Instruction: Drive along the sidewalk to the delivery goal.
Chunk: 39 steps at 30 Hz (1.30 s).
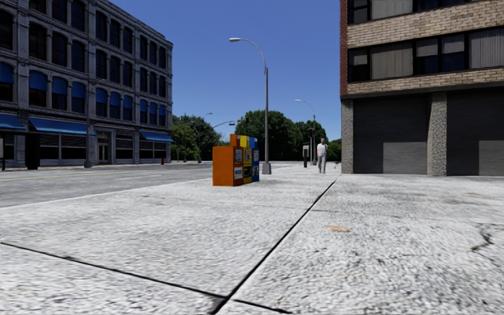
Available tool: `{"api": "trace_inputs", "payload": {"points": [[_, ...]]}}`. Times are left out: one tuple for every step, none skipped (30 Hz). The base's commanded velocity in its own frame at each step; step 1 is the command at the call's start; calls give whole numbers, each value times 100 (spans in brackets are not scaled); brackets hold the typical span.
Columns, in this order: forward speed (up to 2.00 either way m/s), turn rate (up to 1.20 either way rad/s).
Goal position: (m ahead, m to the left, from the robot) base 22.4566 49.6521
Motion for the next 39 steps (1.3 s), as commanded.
{"api": "trace_inputs", "payload": {"points": [[200,-65],[200,-67],[200,-57],[200,-32],[200,-32],[200,-6],[200,0],[200,0],[200,0],[200,0],[200,0],[200,0],[200,0],[200,0],[200,0],[200,0],[200,0],[200,0],[200,0],[200,-17],[200,-24],[200,-26],[200,-26],[200,-27],[200,-27],[200,-27],[200,-27],[200,-27],[200,-27],[200,-27],[200,-27],[200,-27],[200,-27],[200,-27],[200,-27],[200,-22],[200,-1],[200,0],[200,0]]}}
